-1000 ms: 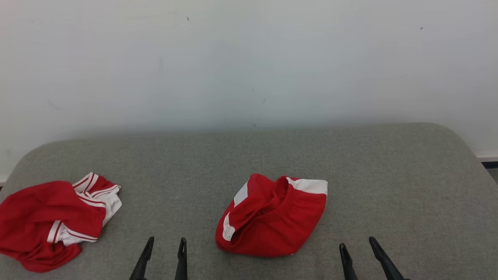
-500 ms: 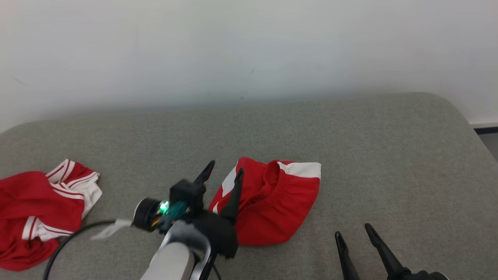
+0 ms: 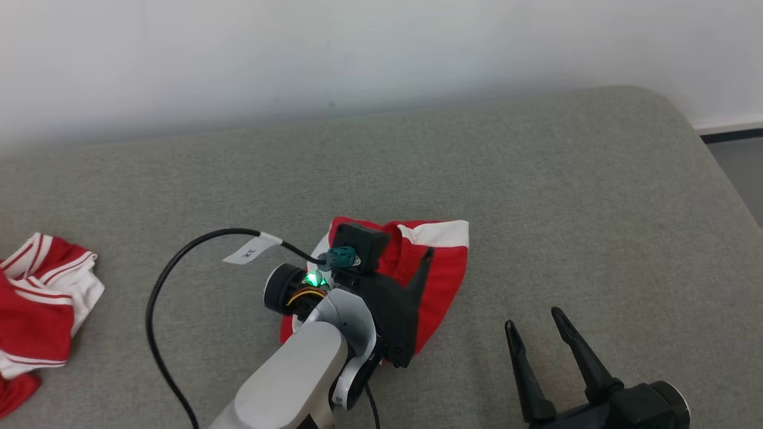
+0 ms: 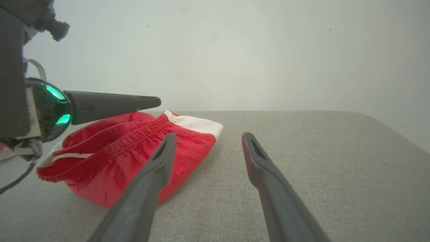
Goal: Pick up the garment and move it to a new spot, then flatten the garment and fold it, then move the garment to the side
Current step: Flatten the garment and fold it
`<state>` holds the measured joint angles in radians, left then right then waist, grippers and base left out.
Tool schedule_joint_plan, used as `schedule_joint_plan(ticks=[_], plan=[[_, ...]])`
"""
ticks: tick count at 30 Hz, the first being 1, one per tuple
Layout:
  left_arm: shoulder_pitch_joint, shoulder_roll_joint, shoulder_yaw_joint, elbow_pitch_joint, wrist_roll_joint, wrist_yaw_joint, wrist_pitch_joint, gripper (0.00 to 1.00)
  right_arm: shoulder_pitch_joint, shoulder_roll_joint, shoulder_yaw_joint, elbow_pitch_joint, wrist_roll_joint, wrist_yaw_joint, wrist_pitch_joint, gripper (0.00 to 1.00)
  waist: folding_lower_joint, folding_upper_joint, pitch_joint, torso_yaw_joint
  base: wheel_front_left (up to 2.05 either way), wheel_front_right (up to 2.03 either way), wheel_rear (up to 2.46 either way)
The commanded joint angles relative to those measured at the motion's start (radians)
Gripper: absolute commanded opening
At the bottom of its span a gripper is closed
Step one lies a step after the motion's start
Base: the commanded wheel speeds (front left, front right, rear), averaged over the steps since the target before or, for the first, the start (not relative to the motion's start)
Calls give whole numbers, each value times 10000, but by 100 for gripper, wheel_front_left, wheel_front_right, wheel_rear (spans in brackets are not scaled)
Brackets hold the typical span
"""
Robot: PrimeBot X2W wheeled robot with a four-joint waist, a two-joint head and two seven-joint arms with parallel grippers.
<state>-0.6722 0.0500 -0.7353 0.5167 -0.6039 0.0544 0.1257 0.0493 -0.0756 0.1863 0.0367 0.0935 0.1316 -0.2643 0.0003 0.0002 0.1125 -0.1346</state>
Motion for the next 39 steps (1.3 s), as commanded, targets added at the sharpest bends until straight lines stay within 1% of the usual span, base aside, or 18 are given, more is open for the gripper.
schedule_joint_plan(ticks=[1, 7, 10, 16, 17, 18, 19, 20, 21, 22, 23, 24, 29, 33, 37, 39], plan=[[-254, 12, -164, 290, -121, 89, 32, 100, -128, 45, 85, 20, -60, -18, -22, 100, -3, -2, 221, -278, 0, 0, 0], [-862, 10, -672, 1428, -479, 396, -58, 100, -273, 132, -50, -39, -8, -18, -21, 100, -3, -2, 325, -630, 0, 0, 0], [-1027, 6, -770, 1770, -532, 460, -28, 100, -255, 136, -91, -40, -16, -18, -21, 100, -3, -2, 330, -720, 0, 0, 0], [-1453, 6, -987, 2438, -1013, 496, -89, 100, -214, 153, -72, -10, -46, -18, -22, 100, -3, -2, 329, -943, 0, 0, 0], [-1481, 6, -1042, 2508, -1124, 424, -18, 96, -203, 156, -66, -9, -44, -18, -22, 100, -3, -2, 324, -967, 0, 0, 0], [-1528, 4, -1081, 2565, -1195, 400, 8, 83, -191, 162, -57, -3, -37, -18, -22, 100, -3, -2, 317, -990, 0, 0, 0], [-1583, 10, -1127, 2620, -1273, 364, 11, 59, -174, 166, -43, 4, -32, -18, -22, 100, -3, -2, 306, -1008, 0, 0, 0], [-1636, 6, -1192, 2667, -1365, 363, -19, 49, -153, 171, -19, 19, -28, -18, -22, 100, -3, -2, 290, -1023, 0, 0, 0], [-1656, 5, -1247, 2722, -1453, 353, -12, 45, -137, 174, 8, 34, -27, -18, -21, 100, -3, -2, 271, -1041, 0, 0, 0], [-1677, 5, -1277, 2758, -1578, 339, -61, 29, -131, 178, 32, 51, -21, -18, -22, 100, -3, -2, 254, -1061, 0, 0, 0], [-1720, 7, -1317, 2807, -1675, 342, -97, 11, -130, 180, 57, 66, -10, -18, -22, 100, -3, -2, 240, -1081, 0, 0, 0], [-1750, 7, -1370, 2853, -1739, 343, -146, 0, -128, 184, 76, 75, 6, -18, -22, 100, -3, -2, 228, -1100, 0, 0, 0], [-1970, 5, -1550, 2908, -2200, 107, -426, 0, -143, 186, 154, 145, 50, -18, -22, 100, -3, -2, 137, -1200, 0, 0, 0], [-2183, -1, -1494, 2670, -2799, -328, -847, 0, -126, 186, 202, 215, 57, -18, -22, 100, -3, -2, -97, -1358, 0, 0, 0], [-2866, 2, -1236, 2772, -3284, -665, -839, 0, -191, 198, 298, 224, 110, -18, -21, 100, -3, -2, -451, -1726, 0, 0, 0], [-3301, 50, -1023, 2859, -3495, -928, -723, 0, -216, 204, 301, 199, 123, -18, -21, 100, -3, -2, -611, -1926, 0, 0, 0]])
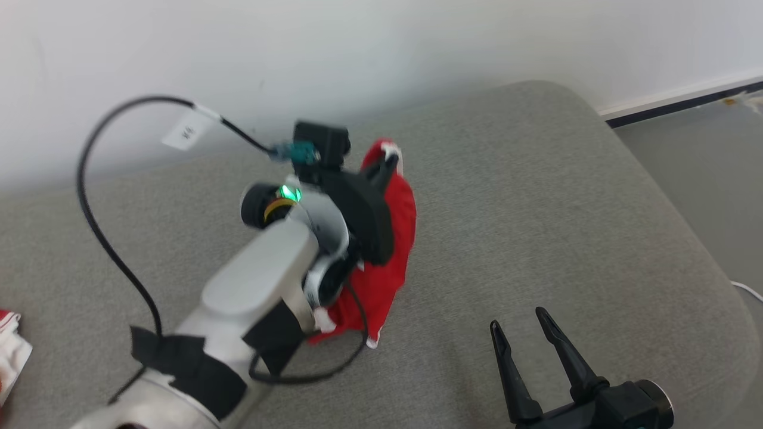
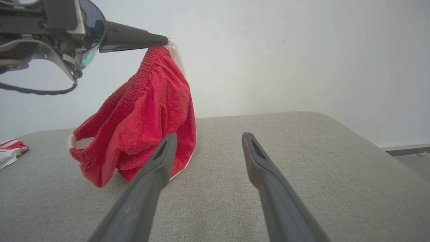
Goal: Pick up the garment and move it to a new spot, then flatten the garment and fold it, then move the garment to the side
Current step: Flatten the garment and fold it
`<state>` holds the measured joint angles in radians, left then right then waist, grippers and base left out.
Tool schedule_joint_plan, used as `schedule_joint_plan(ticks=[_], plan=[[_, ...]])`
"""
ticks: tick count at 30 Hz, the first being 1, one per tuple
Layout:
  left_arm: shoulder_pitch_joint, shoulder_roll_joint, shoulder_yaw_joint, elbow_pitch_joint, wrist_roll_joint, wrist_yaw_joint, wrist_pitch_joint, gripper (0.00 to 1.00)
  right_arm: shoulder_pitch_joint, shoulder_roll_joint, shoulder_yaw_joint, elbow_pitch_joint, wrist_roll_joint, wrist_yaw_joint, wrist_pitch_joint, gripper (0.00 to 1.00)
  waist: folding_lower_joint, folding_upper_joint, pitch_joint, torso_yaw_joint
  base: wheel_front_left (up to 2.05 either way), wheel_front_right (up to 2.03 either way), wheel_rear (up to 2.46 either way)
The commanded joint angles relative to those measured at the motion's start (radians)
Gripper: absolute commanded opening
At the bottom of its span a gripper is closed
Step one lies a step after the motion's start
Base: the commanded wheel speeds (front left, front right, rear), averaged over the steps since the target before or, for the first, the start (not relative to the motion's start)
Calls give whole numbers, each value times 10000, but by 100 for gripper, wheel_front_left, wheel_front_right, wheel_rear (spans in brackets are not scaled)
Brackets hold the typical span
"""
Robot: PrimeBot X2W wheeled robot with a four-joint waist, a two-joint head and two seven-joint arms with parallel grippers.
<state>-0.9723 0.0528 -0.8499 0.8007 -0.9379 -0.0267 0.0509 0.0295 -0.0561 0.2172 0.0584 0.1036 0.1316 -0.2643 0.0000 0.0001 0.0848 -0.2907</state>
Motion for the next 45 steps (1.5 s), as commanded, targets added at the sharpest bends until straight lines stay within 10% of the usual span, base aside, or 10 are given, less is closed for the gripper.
schedule_joint_plan(ticks=[1, 16, 29, 40, 42, 44, 45], plan=[[-537, 62, 264, 34, -307, -257, 104, 0, -6, 11, 29, -7, 36, -18, -22, 100, 0, -1, -413, -458, 0, 0, 0], [-882, 624, 811, -1196, -1584, -920, 1397, 0, 387, -128, -742, -292, -148, -18, -20, 100, 0, -1, -826, -264, 0, 0, 0], [4812, 2664, 1104, -2435, -2226, -657, -559, 0, 807, -128, -719, -215, -122, -18, -22, 100, 0, -1, -759, 942, 0, 0, 0], [6354, 3634, 974, -2783, -632, 202, -2809, 0, 951, -375, -254, 594, 254, -18, -20, 100, 0, -1, -984, 1762, 0, 0, 0], [6396, 3633, 894, -2781, -348, 301, -2927, 24, 926, -442, -141, 847, 346, -18, -22, 100, 0, -1, -1015, 1861, 0, 0, 0], [6510, 3582, 914, -2808, -151, 397, -3013, 98, 856, -499, -17, 1071, 425, -18, -22, 100, 0, -1, -1038, 1943, 0, 0, 0], [6534, 3581, 955, -2849, -14, 457, -3077, 100, 838, -518, -2, 1207, 469, -18, -22, 100, 0, -1, -1043, 1978, 0, 0, 0]])
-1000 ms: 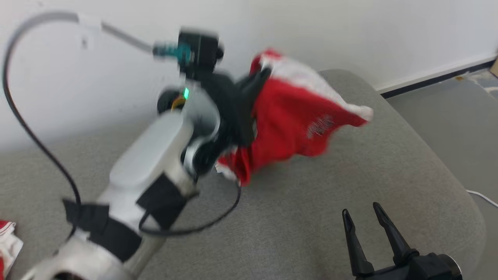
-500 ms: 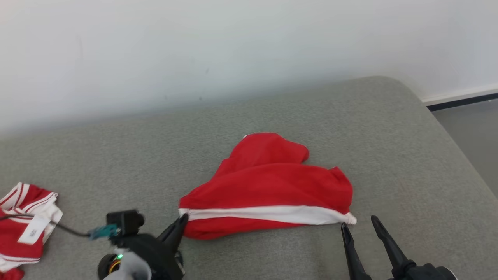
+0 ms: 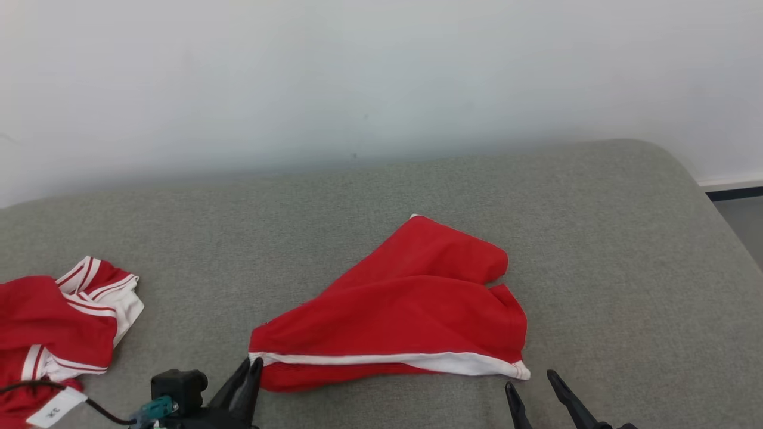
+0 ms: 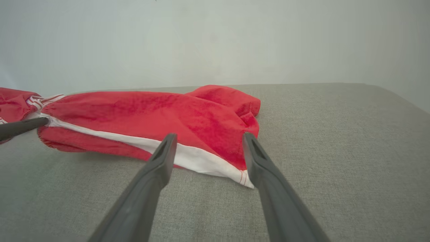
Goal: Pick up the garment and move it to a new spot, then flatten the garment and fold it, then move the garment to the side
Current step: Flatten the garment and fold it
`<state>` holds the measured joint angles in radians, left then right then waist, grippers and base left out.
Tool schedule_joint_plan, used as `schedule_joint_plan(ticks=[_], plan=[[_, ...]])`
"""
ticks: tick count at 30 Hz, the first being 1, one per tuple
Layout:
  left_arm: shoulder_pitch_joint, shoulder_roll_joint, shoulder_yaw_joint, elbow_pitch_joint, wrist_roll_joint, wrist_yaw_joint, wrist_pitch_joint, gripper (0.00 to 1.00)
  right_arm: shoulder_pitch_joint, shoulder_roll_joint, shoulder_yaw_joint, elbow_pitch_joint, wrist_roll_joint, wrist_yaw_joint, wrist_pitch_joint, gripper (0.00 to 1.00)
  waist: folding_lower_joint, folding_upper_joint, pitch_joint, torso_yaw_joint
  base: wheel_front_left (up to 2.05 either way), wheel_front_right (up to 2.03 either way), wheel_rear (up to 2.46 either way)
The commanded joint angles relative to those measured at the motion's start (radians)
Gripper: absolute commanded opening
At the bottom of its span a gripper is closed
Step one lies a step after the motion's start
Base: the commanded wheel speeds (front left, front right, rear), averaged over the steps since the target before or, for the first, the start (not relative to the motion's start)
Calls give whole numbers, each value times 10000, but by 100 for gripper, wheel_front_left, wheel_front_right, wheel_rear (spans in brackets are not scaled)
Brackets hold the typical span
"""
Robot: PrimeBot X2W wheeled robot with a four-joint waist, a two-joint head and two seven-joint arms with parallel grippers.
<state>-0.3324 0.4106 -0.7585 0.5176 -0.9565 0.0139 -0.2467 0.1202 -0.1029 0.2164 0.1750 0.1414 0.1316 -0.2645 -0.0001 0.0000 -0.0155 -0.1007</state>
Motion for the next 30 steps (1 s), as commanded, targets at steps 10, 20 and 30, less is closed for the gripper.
schedule_joint_plan(ticks=[10, 20, 30], plan=[[1201, -172, 1165, -1350, 1640, 988, -184, 100, -533, -26, -187, 1441, 463, -18, -20, 100, 1, 0, 80, 447, 0, 0, 0], [2878, -1100, 2735, -3523, 3895, 1419, -174, 100, -1051, -114, -1144, 2522, 868, -18, -18, 100, 1, 0, 213, 1045, 0, 0, 0], [3691, -1847, 3127, -4203, 5577, 1026, -174, 100, -1807, -331, -1216, 4183, 1828, -18, -18, 100, 1, 0, 380, 1628, 0, 0, 0]])
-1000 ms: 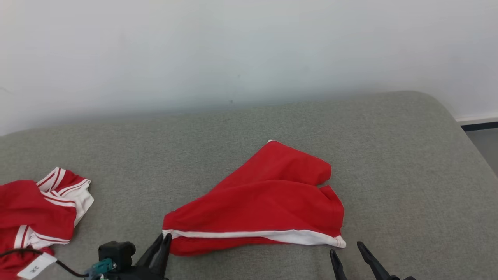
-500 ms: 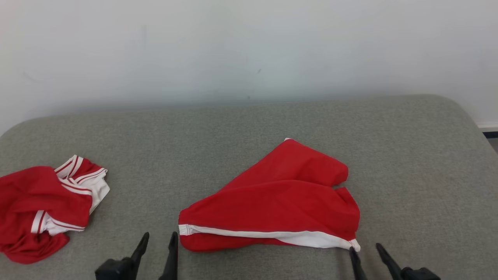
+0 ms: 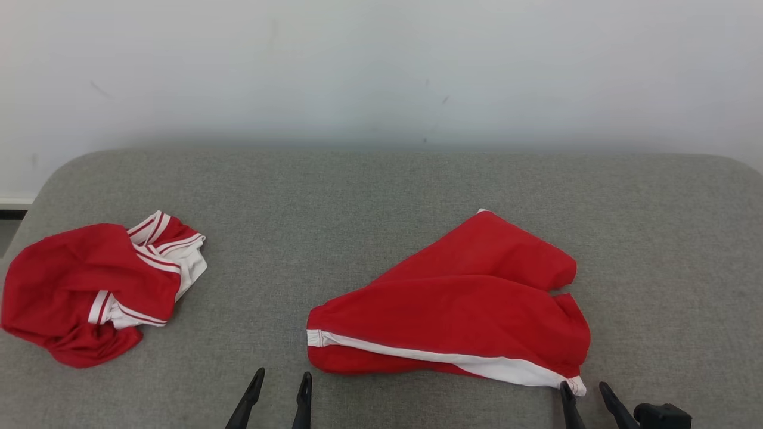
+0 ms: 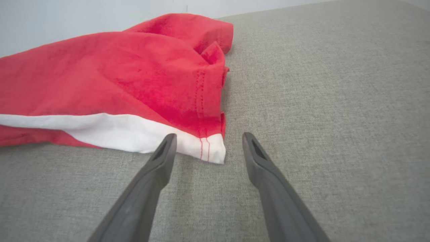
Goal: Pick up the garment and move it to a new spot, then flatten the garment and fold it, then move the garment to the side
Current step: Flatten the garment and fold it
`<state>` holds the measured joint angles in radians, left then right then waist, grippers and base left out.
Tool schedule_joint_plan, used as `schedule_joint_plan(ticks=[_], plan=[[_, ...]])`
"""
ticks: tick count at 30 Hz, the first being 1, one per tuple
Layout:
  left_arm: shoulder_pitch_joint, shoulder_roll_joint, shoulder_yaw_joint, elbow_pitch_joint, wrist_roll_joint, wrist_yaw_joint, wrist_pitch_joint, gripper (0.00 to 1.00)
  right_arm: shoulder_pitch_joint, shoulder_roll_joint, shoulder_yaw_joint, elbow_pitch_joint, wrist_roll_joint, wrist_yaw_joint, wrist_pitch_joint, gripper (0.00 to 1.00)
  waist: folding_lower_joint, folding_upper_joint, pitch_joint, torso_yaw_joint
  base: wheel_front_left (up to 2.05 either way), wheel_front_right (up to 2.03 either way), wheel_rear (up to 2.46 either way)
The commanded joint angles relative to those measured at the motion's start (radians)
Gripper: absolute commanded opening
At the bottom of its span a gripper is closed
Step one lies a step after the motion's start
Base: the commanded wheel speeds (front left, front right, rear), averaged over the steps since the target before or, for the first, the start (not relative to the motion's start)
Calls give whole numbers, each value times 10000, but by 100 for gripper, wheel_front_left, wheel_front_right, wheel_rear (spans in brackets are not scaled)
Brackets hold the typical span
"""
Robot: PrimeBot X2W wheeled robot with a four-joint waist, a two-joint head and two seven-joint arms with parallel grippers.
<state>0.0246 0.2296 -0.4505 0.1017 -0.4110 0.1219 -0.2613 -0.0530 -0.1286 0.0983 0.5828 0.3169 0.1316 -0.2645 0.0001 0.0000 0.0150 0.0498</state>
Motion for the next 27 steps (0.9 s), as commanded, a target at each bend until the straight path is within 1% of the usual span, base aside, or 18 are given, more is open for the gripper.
schedule_joint_plan(ticks=[1, 9, 10, 11, 12, 13, 14, 19, 27], plan=[[169, -82, 96, -31, 205, -74, -28, 100, -131, -89, -26, 222, 64, -18, -20, 100, -1, 0, 84, 151, 0, 0, 0], [198, -381, 424, 115, 639, -404, -29, 100, -350, -134, 72, 859, 49, -18, -18, 100, -1, 0, 183, 252, 0, 0, 0], [193, -410, 453, 145, 676, -430, -29, 100, -381, -166, 86, 927, -11, -18, -20, 91, -1, 0, 193, 244, 0, 0, 0], [189, -440, 491, 164, 722, -479, -29, 100, -422, -166, 101, 971, -51, -18, -18, 45, -1, 0, 201, 230, 0, 0, 0], [187, -468, 522, 185, 759, -494, -29, 100, -439, -165, 113, 1017, -93, -18, -18, 32, -1, 0, 206, 214, 0, 0, 0], [193, -500, 556, 200, 806, -526, -29, 100, -439, -159, 133, 1062, -125, -18, -18, 2, -1, 0, 208, 196, 0, 0, 0], [206, -521, 583, 214, 835, -574, -29, 100, -431, -173, 142, 1075, -143, -18, -18, 0, -1, 0, 209, 173, 0, 0, 0], [280, -649, 732, 294, 956, -684, -29, 100, -346, -292, 226, 902, -204, -18, -20, 0, -1, 0, 197, 19, 0, 0, 0], [307, -782, 892, 321, 1189, -898, -29, 100, 9, -660, -274, 272, -454, -18, -20, 0, -1, 0, 127, -196, 0, 0, 0]])
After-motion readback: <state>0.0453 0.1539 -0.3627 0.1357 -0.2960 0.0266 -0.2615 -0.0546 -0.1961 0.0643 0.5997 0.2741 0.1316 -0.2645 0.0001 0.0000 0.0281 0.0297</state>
